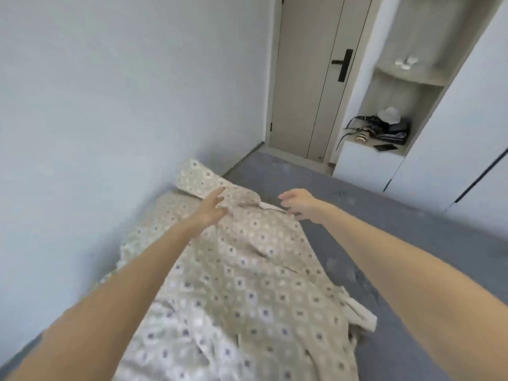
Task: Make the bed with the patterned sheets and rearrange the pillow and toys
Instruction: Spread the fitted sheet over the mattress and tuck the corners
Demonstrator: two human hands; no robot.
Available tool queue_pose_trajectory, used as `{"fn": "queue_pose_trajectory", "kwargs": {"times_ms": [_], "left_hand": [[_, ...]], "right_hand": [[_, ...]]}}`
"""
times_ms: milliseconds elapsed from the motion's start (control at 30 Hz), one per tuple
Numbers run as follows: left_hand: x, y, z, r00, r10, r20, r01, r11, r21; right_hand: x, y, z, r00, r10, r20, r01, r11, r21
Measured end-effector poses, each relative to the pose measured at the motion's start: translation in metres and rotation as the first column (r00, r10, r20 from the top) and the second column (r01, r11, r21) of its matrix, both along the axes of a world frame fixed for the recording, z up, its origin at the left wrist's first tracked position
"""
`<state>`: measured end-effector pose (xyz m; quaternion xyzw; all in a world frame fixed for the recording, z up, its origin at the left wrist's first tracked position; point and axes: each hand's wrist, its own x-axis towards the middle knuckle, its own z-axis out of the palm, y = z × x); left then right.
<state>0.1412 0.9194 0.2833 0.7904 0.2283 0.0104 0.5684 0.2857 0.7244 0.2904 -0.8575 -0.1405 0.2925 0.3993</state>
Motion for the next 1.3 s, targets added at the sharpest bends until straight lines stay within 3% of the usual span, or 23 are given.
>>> {"fn": "queue_pose_trajectory", "kwargs": {"times_ms": [300,400,533,733,867,967,1100,1233,1300], "left_hand": [[-0.097,-0.072,-0.14,0.94,0.117,-0.321,-0.196,0.954,-0.227],[-0.123,-0.097,-0.172,0.914,0.104,-0.393,-0.247,0.91,-0.334],[-0.153,-0.132,-0.208,0.877,0.071,-0.476,-0.249,0.912,-0.324],[-0.182,-0.174,-0.259,0.797,0.052,-0.601,-0.33,0.871,-0.363],[-0.192,-0.193,-0.279,0.79,0.03,-0.613,-0.319,0.873,-0.368],[-0.193,-0.199,-0.283,0.777,0.03,-0.628,-0.336,0.865,-0.374],[-0.19,-0.198,-0.272,0.807,0.013,-0.591,-0.262,0.904,-0.339],[-0.174,-0.187,-0.251,0.828,0.051,-0.559,-0.275,0.905,-0.325],[-0.163,-0.178,-0.241,0.868,0.058,-0.493,-0.229,0.928,-0.293]], "right_hand": [[-0.1,-0.11,-0.148,0.941,-0.123,-0.316,0.032,0.959,-0.28],[-0.135,-0.148,-0.195,0.935,-0.192,-0.299,0.065,0.919,-0.389],[-0.184,-0.2,-0.253,0.916,-0.271,-0.295,0.086,0.853,-0.515],[-0.239,-0.245,-0.32,0.758,-0.463,-0.46,0.211,0.841,-0.499],[-0.257,-0.253,-0.341,0.806,-0.364,-0.467,0.092,0.856,-0.508],[-0.257,-0.247,-0.341,0.808,-0.413,-0.421,0.186,0.856,-0.482],[-0.236,-0.222,-0.305,0.517,-0.636,-0.572,0.583,0.752,-0.309],[-0.181,-0.178,-0.238,0.417,-0.479,-0.773,0.771,0.636,0.022],[-0.151,-0.151,-0.207,0.377,-0.368,-0.85,0.839,0.524,0.145]]}}
